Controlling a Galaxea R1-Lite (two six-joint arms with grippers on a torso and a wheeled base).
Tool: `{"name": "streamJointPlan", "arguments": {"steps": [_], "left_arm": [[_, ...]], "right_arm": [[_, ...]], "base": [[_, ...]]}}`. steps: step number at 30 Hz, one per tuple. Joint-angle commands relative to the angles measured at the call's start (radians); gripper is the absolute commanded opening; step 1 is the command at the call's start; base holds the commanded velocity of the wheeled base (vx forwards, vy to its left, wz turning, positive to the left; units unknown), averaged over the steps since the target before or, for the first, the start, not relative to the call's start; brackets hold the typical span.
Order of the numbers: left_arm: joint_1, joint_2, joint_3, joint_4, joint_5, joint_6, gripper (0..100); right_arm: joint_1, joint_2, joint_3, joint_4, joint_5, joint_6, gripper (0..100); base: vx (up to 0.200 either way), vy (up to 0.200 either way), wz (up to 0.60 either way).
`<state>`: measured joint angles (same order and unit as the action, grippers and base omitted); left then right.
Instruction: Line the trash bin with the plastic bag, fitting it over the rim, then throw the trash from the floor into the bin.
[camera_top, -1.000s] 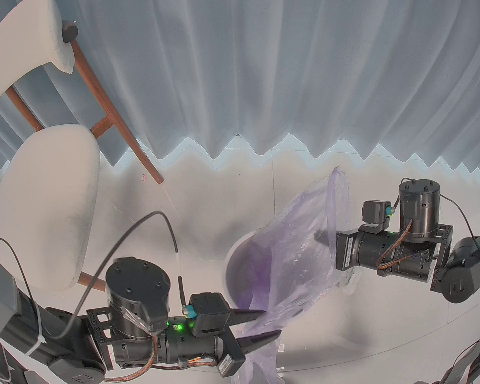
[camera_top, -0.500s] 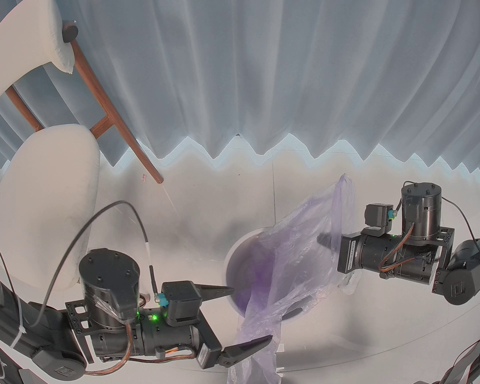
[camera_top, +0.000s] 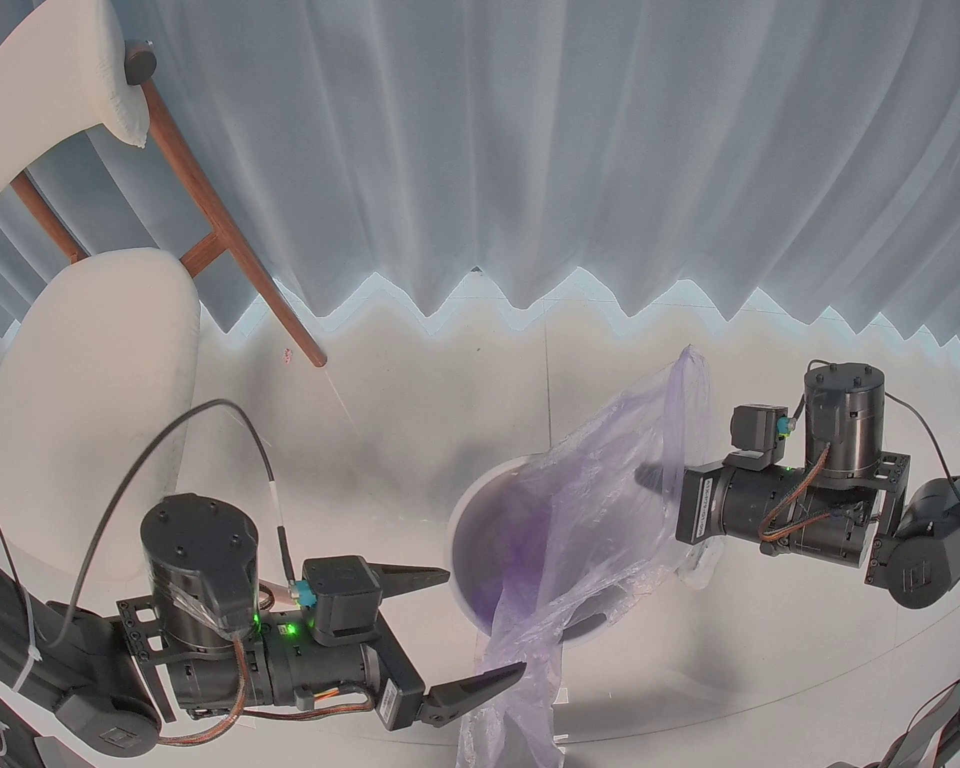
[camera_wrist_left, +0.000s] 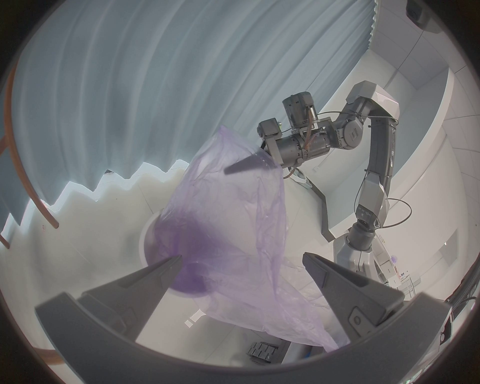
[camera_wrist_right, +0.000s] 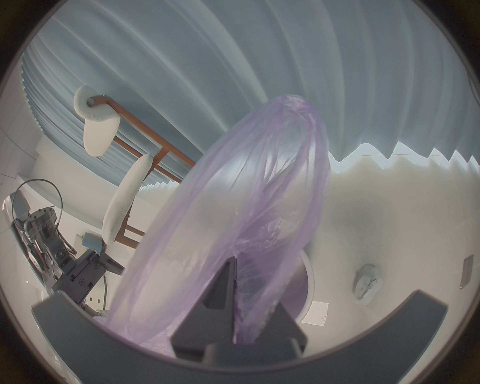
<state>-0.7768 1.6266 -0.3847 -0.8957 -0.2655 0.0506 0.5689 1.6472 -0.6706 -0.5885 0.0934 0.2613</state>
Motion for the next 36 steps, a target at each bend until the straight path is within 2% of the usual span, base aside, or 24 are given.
{"name": "streamJointPlan", "arguments": {"steps": [1,16,17,26,32,36], "left_arm": [[0.013,0.024,-0.022,0.0,0.0,0.002,100],[0.011,0.088,-0.068,-0.005,-0.001,0.005,100],[0.013,0.09,-0.068,-0.005,-0.001,0.005,0],[0.016,0.079,-0.065,-0.003,-0.001,0.0,0],[0.047,0.049,-0.042,0.0,-0.001,-0.002,0],[0.067,0.035,-0.017,0.0,-0.001,-0.002,0]], "right_arm": [[0.0,-0.004,0.0,-0.001,0.0,0.0,0],[0.0,-0.006,-0.004,-0.001,-0.001,0.001,0],[0.0,-0.006,-0.004,-0.001,-0.001,0.001,0],[0.0,-0.007,0.003,-0.001,-0.001,0.001,0],[-0.015,-0.01,0.0,-0.005,0.002,-0.002,0],[-0.038,-0.006,0.005,-0.06,0.005,0.0,0]], "base": [[0.0,0.0,0.0],[0.0,0.0,0.0],[0.0,0.0,0.0],[0.0,0.0,0.0],[0.0,0.0,0.0],[0.0,0.0,0.0]]}}
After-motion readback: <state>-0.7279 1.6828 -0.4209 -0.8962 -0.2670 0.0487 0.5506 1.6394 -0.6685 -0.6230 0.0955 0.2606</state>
